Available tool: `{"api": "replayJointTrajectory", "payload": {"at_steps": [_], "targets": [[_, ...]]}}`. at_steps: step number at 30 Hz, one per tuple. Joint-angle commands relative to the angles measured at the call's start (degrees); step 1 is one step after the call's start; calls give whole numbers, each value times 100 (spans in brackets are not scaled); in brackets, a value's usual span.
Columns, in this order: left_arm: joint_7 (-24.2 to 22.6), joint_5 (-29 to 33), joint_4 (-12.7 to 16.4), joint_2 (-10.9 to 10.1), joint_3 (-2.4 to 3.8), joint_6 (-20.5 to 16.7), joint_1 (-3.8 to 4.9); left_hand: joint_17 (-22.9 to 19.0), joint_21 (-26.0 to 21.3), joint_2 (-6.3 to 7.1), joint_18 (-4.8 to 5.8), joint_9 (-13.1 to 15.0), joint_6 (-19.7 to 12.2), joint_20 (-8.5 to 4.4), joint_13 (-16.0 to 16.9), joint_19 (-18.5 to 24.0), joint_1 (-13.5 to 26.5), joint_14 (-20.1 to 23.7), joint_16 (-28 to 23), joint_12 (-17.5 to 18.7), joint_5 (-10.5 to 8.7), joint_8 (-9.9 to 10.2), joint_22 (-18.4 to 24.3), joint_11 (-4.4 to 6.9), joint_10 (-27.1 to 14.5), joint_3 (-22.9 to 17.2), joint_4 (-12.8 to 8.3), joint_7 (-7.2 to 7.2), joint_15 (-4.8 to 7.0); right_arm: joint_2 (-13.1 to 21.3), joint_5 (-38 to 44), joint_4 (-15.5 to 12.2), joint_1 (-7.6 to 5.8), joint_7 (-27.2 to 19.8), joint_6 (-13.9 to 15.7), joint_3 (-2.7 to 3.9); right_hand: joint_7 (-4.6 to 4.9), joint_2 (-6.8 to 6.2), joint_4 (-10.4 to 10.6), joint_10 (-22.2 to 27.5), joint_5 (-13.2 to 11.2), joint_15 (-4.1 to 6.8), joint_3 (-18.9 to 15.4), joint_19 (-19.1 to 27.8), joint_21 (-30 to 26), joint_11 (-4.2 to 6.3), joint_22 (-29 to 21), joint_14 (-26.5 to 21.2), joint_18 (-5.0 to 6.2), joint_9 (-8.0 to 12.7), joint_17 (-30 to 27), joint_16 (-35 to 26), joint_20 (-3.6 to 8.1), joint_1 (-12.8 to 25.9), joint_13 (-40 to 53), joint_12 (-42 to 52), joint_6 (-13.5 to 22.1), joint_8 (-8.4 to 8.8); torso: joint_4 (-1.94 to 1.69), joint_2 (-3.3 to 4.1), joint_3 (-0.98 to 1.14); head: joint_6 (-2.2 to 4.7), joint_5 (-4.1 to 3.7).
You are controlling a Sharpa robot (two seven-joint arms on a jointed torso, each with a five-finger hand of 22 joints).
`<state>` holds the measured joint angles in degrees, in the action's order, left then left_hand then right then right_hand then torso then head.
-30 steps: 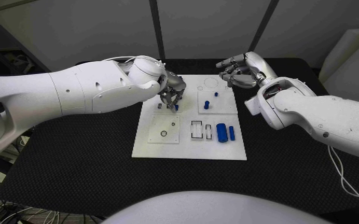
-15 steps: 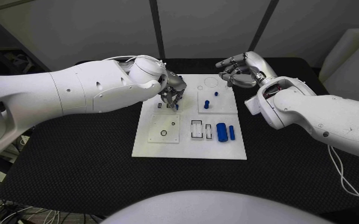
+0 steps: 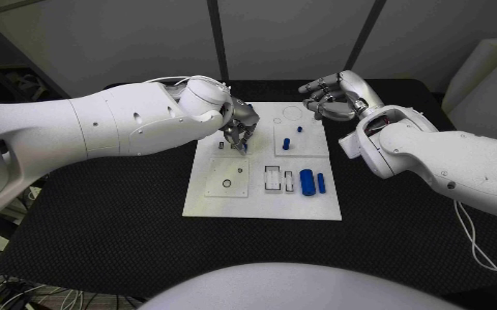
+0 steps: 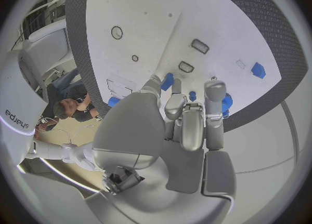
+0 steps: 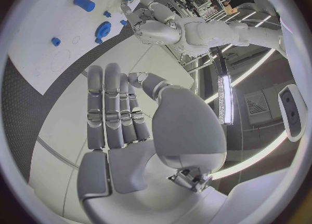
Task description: Assemble the parts on the task board
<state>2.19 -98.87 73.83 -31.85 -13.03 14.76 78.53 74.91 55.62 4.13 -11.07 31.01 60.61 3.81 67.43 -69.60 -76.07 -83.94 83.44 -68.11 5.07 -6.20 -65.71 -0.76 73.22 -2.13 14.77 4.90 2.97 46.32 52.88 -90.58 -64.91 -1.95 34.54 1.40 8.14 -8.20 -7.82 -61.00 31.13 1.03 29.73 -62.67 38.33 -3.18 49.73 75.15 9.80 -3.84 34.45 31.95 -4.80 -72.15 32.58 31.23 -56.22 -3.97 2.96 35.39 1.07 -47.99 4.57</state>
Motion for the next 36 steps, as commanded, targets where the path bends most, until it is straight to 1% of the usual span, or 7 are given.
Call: {"api": "replayJointTrajectory", "payload": {"at_steps": [1, 8, 18, 25, 30, 33, 36], "targets": [[-2, -4, -1, 5, 0, 63, 6, 455, 17, 65, 310, -13, 8, 10, -10, -19, 2, -270, 11, -18, 23, 33, -7, -20, 36, 37, -5, 20, -45, 1, -7, -14, -13, -25, -36, 4, 26, 37, 6, 11, 8, -3, -35, -7, -39, -29, -5, 40, 66, 7, -5, -18, -16, -19, -5, -39, -27, 31, 1, 0, -2, 0, -1], [-9, -4, -2, 9, 0, 62, 6, 458, 20, -22, 311, -47, 40, 14, -13, -23, 15, -271, 12, -22, 33, 49, -18, -23, 36, 19, 14, 22, -49, 1, -2, -18, -13, -19, -43, 4, 26, 37, 6, 11, 8, -3, -35, -7, -39, -29, -5, 40, 66, 7, -5, -18, -16, -19, -5, -39, -27, 31, 0, -2, 0, -2, -1], [-87, -3, 1, 11, 0, 87, 6, 498, 44, -404, 311, -117, 199, 0, -16, -41, -187, -285, 38, -38, 39, 54, -60, 19, 48, -163, -98, -30, -22, 3, 31, -27, -13, -9, -55, 4, 26, 37, 6, 11, 8, -3, -35, -7, -39, -29, -5, 40, 66, 7, -5, -18, -16, -19, -5, -39, -27, 31, 4, -2, 0, -24, 4], [-195, 101, 31, -7, 0, 78, 6, 543, 96, -835, 322, -103, 303, -68, -44, -72, -736, -301, 65, -7, 58, 31, -126, 94, 53, -578, -664, -105, 44, 6, 51, -31, -13, -4, -61, 4, 26, 40, -2, 9, 9, -3, -41, -12, -50, -28, -10, 51, 67, 7, -11, -41, -16, -25, -21, -38, -21, 32, 1, -6, -1, -35, 0], [-232, 176, 43, -33, 1, 83, 5, 582, 139, -946, 335, 23, 353, -85, -62, -94, -800, -314, 90, 11, 128, -46, -175, 108, 76, -737, -966, -116, 54, 5, 54, -27, -13, -4, -63, 4, 26, 40, -2, 9, 9, -3, -41, -12, -50, -28, -10, 51, 67, 7, -11, -41, -16, -25, -21, -38, -21, 32, -1, -7, 1, -36, 7], [-225, 326, 63, -82, 1, 9, 4, 618, 196, -971, 345, 176, 377, -96, -69, -125, -720, -327, 113, 17, 436, -126, -231, 114, 103, -853, -1160, -115, 56, 4, 54, -24, -13, -4, -65, 4, 26, 42, -2, 8, 9, -3, -43, -13, -52, -28, -11, 54, 67, 7, -12, -45, -16, -25, -24, -38, -22, 31, -4, -9, 2, -36, 9], [-196, 444, 96, -145, 2, -180, 5, 654, 258, -976, 358, 299, 373, -101, -47, -161, -613, -341, 137, -9, 571, -178, -286, 122, 143, -942, -1282, -128, 66, 4, 55, -19, -13, -5, -62, 4, 26, 42, -2, 8, 9, -3, -43, -13, -52, -28, -11, 54, 67, 7, -12, -45, -16, -25, -24, -38, -22, 31, -5, -6, 2, -27, 19]]}}
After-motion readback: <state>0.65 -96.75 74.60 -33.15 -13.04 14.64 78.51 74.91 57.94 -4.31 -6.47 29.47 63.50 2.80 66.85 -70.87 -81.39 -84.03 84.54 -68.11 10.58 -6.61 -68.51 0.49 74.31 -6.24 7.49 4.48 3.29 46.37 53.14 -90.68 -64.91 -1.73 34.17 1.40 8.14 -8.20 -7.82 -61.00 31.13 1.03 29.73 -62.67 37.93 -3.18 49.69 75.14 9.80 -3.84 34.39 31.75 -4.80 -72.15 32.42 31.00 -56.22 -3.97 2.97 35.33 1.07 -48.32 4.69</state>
